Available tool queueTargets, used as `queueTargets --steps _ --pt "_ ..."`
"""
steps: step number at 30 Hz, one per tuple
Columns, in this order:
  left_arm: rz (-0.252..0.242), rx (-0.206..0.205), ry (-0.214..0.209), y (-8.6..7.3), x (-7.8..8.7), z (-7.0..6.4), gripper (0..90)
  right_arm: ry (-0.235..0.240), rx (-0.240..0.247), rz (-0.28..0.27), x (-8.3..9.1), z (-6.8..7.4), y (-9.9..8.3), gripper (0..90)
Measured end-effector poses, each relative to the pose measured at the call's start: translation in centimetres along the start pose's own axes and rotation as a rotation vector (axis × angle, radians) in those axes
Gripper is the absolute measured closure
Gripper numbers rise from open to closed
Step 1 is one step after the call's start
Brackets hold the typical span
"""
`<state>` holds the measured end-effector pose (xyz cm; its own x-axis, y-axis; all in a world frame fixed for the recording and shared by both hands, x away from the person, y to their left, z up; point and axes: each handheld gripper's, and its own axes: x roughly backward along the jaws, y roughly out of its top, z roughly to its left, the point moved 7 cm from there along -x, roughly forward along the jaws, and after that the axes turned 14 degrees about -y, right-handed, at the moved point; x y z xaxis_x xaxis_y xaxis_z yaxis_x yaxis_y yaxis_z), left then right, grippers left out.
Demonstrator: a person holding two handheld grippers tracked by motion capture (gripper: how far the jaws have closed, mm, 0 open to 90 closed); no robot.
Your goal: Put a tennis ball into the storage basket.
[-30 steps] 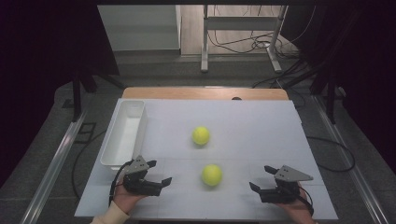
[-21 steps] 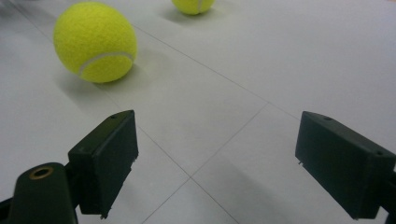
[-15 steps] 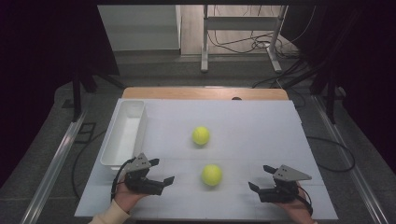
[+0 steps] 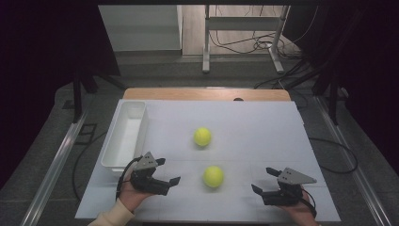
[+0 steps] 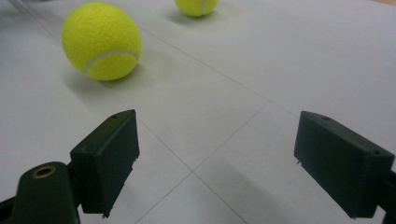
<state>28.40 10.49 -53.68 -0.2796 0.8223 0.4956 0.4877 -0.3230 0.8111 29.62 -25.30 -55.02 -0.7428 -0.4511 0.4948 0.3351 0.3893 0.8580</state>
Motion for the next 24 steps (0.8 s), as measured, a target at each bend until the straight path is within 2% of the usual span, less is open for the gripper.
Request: queueTargets --steps 3,9,24 --pt "-0.009 0.0 -0.022 0.5 -0.1 -0.3 8.3 0.001 -0.002 -0.002 0.0 0.1 0.0 14.6" --pt "0.008 -0.018 -0.038 1.0 -0.4 -0.9 8.3 -0.008 0.005 -0.002 0.2 0.3 0.0 14.6" --pt "0.048 -0.055 -0.062 2.4 -2.1 -1.6 8.3 -0.01 0.004 -0.008 0.0 0.1 0.2 14.7"
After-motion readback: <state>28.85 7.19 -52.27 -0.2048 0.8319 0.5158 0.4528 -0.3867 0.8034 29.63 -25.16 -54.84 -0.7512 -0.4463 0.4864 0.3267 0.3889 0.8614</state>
